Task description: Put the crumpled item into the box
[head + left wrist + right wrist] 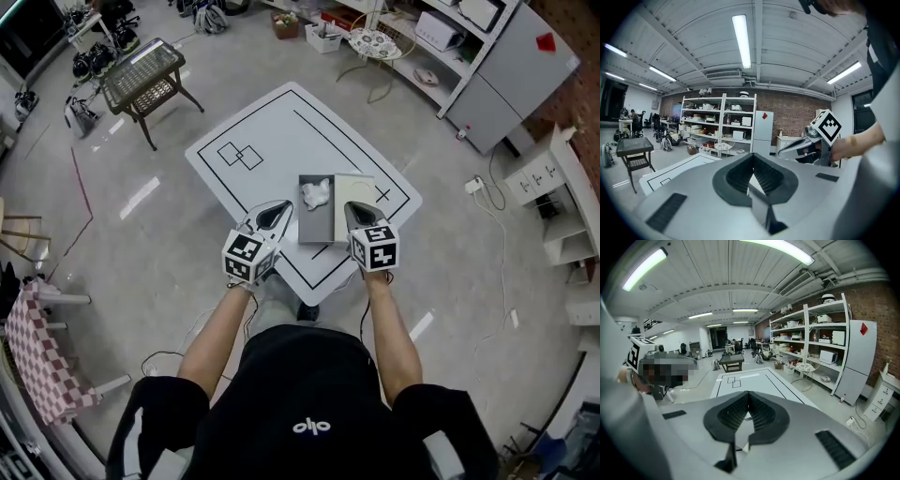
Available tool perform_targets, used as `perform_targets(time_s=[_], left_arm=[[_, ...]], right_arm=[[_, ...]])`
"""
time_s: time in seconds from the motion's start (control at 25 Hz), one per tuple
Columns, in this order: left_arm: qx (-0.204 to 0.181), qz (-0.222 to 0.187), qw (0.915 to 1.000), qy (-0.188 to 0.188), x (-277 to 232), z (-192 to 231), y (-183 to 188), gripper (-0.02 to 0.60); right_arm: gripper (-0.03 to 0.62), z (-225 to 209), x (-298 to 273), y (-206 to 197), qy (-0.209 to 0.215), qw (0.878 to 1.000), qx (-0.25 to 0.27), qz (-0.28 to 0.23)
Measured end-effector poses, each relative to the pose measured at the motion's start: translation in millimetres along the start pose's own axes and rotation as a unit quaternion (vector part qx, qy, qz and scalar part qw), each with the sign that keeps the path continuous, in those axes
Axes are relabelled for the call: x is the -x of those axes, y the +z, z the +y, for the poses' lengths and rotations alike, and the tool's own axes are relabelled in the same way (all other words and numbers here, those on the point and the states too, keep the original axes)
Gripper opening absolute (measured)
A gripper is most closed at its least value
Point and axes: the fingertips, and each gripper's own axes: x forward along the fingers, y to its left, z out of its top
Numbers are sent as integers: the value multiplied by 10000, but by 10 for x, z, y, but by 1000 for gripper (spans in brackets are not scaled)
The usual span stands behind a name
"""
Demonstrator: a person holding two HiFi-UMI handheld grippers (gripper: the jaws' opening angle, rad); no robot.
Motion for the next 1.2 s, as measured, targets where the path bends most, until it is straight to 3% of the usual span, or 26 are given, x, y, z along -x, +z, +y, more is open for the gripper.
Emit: perform_targets(time_s=[1.2], left_arm=[[-241, 92, 9996, -133, 22, -367, 44, 6]], right_arm=[[9, 28, 384, -109, 111, 9996, -53, -239]])
